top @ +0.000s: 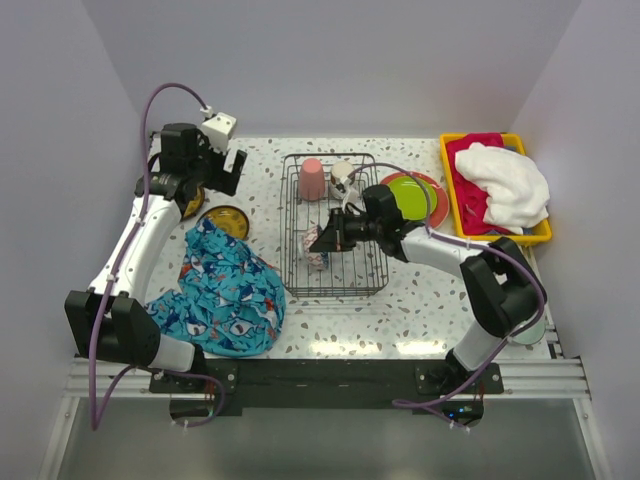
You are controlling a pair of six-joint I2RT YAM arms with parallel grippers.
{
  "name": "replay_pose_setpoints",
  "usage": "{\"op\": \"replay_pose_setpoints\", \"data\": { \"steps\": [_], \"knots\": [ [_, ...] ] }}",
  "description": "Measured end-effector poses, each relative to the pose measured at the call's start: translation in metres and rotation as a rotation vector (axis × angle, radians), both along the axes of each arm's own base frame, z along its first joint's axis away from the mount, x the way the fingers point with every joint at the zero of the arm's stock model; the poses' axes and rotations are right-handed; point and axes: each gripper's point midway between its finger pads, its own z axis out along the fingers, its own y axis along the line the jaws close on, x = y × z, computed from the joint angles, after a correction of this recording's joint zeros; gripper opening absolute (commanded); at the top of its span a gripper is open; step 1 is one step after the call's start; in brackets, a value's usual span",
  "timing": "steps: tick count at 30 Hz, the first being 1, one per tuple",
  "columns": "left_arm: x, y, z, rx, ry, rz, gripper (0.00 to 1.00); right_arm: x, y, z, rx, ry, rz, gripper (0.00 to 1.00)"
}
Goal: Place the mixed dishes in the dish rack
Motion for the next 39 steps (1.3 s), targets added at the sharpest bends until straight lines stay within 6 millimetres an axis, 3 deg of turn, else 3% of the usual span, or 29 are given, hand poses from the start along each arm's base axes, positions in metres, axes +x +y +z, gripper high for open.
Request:
{"op": "replay_pose_setpoints", "data": {
  "steps": [12,15,19,20,25,27,32,39],
  "knots": [
    [-0.001,-0.004,-0.004,-0.012,0.008,-0.019,1.0,0.016,-0.022,-0.004,-0.024,0.003,-0.056,0.02],
    [-0.001,-0.006,-0.004,-0.018,0.008,-0.027,1.0,0.018,-0.029,-0.004,-0.03,0.006,-0.059,0.11],
    [-0.002,-0.007,-0.005,-0.024,0.011,-0.032,1.0,0.022,-0.045,-0.006,-0.053,0.018,-0.087,0.34],
    [-0.002,-0.007,-0.006,-0.025,0.014,-0.033,1.0,0.025,-0.053,-0.012,-0.082,0.025,-0.11,0.4],
    [-0.003,-0.01,-0.006,-0.037,0.015,-0.045,1.0,0.015,-0.097,-0.056,-0.278,0.138,-0.18,0.48],
    [-0.003,-0.012,-0.006,-0.041,0.015,-0.051,1.0,0.01,-0.11,-0.062,-0.359,0.149,-0.169,0.5],
    [-0.004,-0.016,-0.007,-0.055,0.017,-0.07,1.0,0.02,-0.132,-0.043,-0.506,0.089,-0.13,0.53],
    [-0.007,-0.021,-0.011,-0.071,0.03,-0.095,1.0,0.025,-0.142,-0.013,-0.573,0.01,-0.06,0.55]
  ]
}}
